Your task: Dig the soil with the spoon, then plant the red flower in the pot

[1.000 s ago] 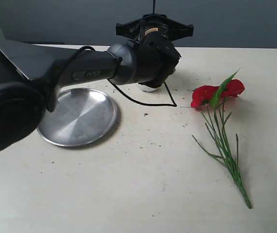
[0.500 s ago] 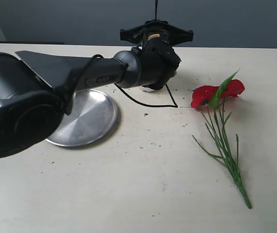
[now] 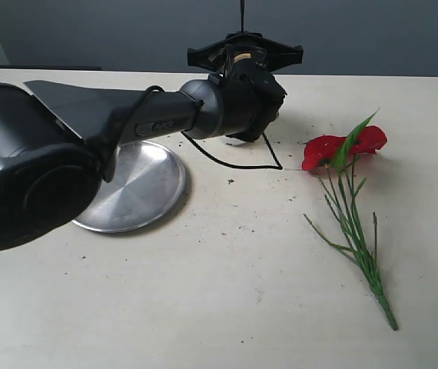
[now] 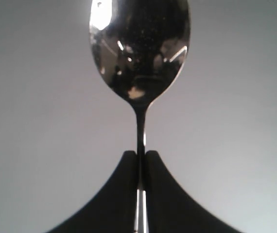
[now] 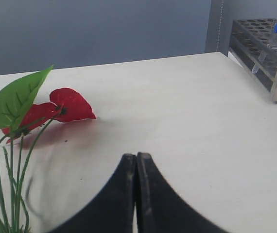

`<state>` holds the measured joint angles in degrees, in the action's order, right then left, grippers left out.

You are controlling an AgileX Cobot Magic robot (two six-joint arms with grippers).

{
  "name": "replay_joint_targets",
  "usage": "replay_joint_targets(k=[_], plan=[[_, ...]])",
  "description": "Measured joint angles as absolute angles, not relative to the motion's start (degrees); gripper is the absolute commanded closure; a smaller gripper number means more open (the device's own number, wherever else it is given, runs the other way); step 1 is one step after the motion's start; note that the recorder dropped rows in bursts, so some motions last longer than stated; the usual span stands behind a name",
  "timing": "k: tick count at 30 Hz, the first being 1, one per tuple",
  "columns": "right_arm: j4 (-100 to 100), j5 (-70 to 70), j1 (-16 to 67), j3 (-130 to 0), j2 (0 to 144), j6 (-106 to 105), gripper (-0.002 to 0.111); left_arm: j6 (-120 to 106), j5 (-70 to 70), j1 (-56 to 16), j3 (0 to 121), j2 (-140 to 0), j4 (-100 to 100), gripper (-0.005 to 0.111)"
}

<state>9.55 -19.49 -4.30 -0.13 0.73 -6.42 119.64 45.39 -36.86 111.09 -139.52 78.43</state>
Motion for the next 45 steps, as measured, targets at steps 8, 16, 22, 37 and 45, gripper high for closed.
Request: replay_joint_targets(k=[8, 16, 22, 37, 45], plan=[[9.55, -19.49, -4.30, -0.13, 0.73, -6.42, 0.109, 119.64, 43.66, -36.86, 111.17, -139.52, 78.43, 0.106], [9.55, -19.49, -4.30, -0.13, 0.73, -6.42, 0.109, 119.64, 43.66, -36.70, 111.17, -139.52, 78.83, 0.106], [9.55, -19.49, -4.30, -0.13, 0.73, -6.42, 0.109, 119.64, 44.04, -35.86, 111.17, -139.52, 78.26, 0.106], [9.55, -19.49, -4.30, -0.13, 0.73, -6.42, 0.109, 119.64, 39.73, -35.16, 111.17, -139.64, 78.84, 0.106], [9.55, -19.49, -4.30, -0.13, 0.73, -6.42, 0.109, 119.64, 39.95, -34.93, 111.31, -140.41, 80.42, 0.106]])
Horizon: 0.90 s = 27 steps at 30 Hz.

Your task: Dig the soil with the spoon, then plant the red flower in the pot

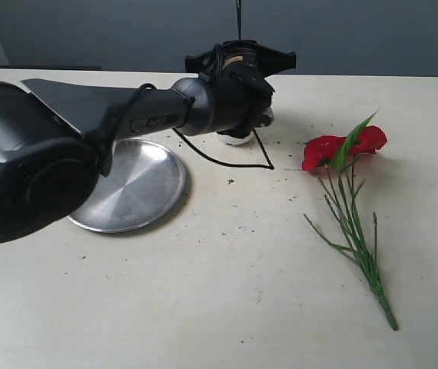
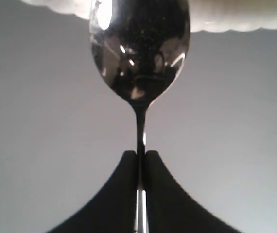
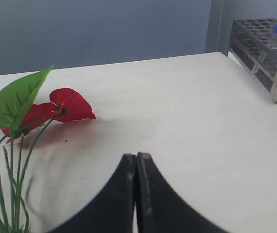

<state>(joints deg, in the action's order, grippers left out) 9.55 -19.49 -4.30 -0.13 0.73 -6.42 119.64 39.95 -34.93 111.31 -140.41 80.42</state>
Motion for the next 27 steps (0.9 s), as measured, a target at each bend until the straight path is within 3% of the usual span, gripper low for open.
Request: replay_joint_targets(k=[27], plan=[[9.55, -19.49, -4.30, -0.13, 0.73, -6.42, 0.109, 119.64, 42.80, -36.11, 111.31, -142.59, 82.81, 0.106]])
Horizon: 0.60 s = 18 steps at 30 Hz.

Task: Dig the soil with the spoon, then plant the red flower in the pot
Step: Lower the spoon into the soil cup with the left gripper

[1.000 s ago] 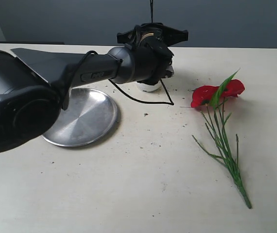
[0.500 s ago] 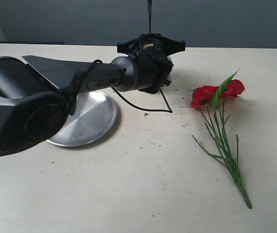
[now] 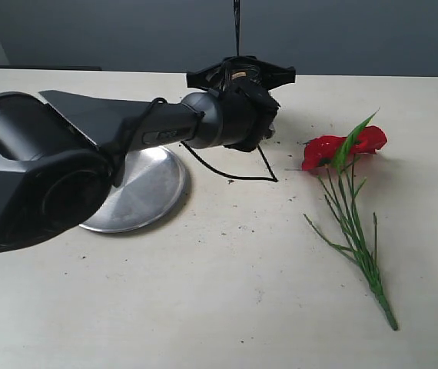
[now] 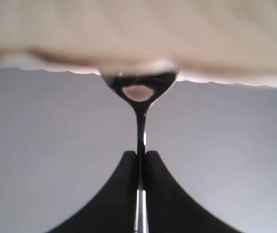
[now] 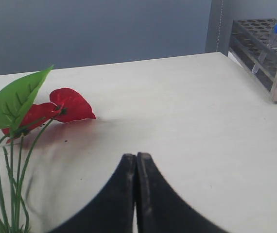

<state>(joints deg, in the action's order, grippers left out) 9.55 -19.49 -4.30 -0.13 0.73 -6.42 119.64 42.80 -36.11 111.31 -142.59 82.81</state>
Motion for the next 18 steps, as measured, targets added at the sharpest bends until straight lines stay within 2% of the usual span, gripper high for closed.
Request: replay_joint_targets(k=[18], plan=[[9.55, -19.49, -4.30, -0.13, 0.73, -6.42, 0.109, 116.85, 45.88, -38.27, 111.31, -139.19, 85.37, 0.106]])
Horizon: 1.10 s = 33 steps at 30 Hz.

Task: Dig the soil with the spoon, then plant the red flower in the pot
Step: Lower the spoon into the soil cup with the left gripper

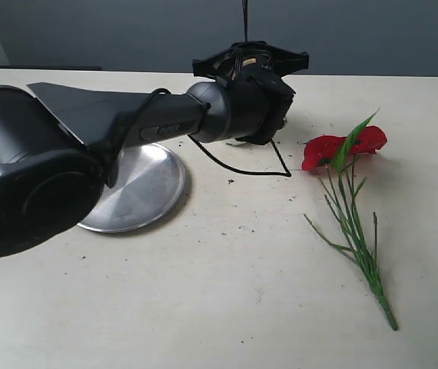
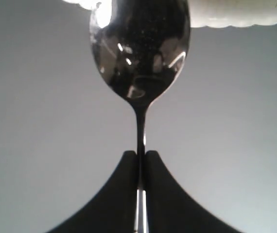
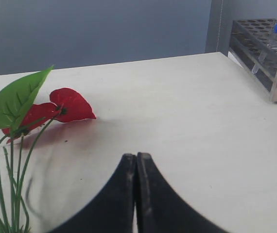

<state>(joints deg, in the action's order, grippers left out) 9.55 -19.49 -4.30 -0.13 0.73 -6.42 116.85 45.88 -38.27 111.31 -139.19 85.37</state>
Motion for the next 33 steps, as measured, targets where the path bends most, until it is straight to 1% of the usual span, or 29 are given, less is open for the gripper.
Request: replay_joint_targets(k=[4, 10, 23, 33], plan=[[9.55, -19.49, -4.30, -0.13, 0.73, -6.42, 0.109, 116.57, 45.53, -37.67, 111.31, -139.10, 81.87, 0.106], [9.55, -19.49, -4.30, -0.13, 0.73, -6.42, 0.109, 119.26, 42.57, -34.90, 111.31, -139.10, 76.31, 0.106], [9.55, -19.49, -4.30, -0.13, 0.73, -6.42, 0.109, 119.48, 38.16, -33.46, 111.31, -140.04, 76.28, 0.106], [9.55, -19.49, -4.30, -0.13, 0.73, -6.42, 0.109, 119.48, 37.41, -32.92, 111.31, -141.72, 76.50, 0.106]])
